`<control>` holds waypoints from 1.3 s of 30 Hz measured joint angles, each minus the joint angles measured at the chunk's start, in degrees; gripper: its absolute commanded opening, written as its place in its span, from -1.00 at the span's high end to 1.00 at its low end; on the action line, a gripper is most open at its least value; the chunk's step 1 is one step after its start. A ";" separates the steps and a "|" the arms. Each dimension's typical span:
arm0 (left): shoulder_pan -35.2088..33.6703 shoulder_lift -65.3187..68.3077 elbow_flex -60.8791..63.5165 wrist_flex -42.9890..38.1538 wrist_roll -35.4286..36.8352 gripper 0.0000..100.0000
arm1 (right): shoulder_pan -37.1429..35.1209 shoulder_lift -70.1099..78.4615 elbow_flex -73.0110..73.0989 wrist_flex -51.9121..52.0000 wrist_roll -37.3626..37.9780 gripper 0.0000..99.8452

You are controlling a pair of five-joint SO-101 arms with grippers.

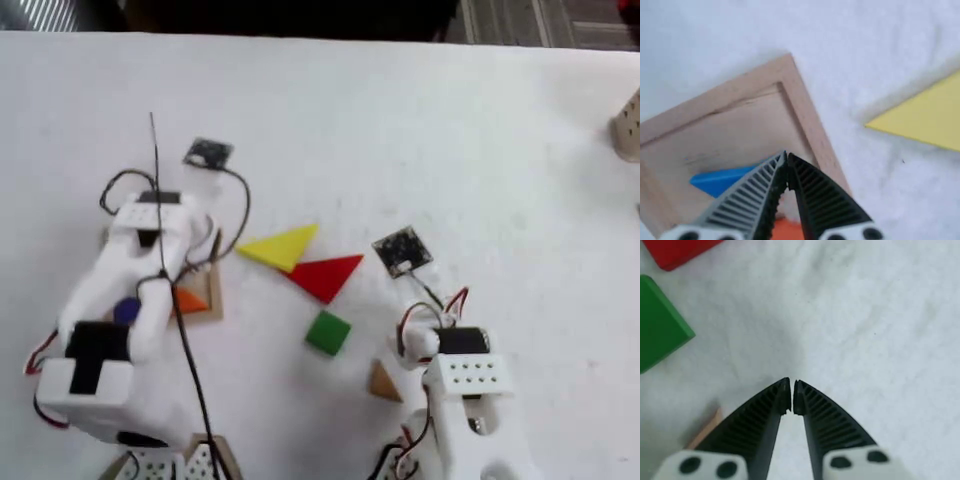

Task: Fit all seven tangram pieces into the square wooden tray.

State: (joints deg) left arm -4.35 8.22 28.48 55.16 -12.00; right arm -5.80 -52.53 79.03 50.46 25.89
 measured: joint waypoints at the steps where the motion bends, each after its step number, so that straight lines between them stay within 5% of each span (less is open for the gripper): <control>1: -0.44 1.41 -1.58 0.26 0.00 0.95 | -0.09 0.00 0.00 0.00 0.00 0.96; 19: -7.30 5.54 -10.37 -7.65 4.31 0.95 | 0.00 0.00 0.00 0.00 1.41 0.96; 28: -2.29 -6.15 -10.46 4.22 -1.58 0.95 | -0.09 -0.09 0.18 0.00 4.13 0.96; 39: -1.49 5.63 -9.14 1.14 -0.44 0.95 | 0.18 -0.09 0.18 0.00 4.40 0.96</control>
State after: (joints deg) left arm -5.85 13.85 19.34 56.31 -12.44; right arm -5.63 -52.62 79.21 50.46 30.29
